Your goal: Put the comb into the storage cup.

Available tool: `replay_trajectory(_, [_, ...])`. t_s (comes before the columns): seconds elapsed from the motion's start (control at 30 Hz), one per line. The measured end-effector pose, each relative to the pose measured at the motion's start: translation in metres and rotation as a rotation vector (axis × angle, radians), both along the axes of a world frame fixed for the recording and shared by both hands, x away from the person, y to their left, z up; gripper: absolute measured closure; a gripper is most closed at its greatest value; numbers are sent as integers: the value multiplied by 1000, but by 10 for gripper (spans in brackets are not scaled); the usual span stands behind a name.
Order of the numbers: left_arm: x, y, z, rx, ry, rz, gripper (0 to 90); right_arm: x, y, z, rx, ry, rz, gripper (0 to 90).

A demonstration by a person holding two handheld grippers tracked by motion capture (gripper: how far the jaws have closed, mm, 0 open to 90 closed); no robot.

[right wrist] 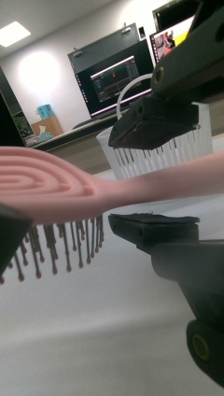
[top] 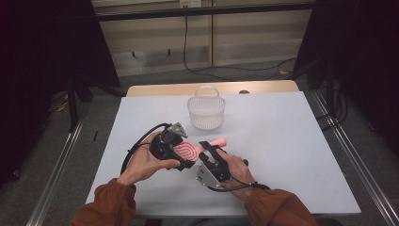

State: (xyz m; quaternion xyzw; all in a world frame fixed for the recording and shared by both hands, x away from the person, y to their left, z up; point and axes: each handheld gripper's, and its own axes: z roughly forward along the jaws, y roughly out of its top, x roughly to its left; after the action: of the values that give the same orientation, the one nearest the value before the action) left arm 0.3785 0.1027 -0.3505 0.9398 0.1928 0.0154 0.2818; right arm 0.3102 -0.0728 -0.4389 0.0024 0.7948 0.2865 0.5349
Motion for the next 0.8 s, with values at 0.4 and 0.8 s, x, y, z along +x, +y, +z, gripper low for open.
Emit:
replay_trajectory(0.4, [2,0,-1,-19,10,9,206,-3,11,-12,-107,-174,-20,708])
replay_trajectory(0.8, [3,1,-4,-24,21,16,205,-3,13,-16,-124,-186,-17,772])
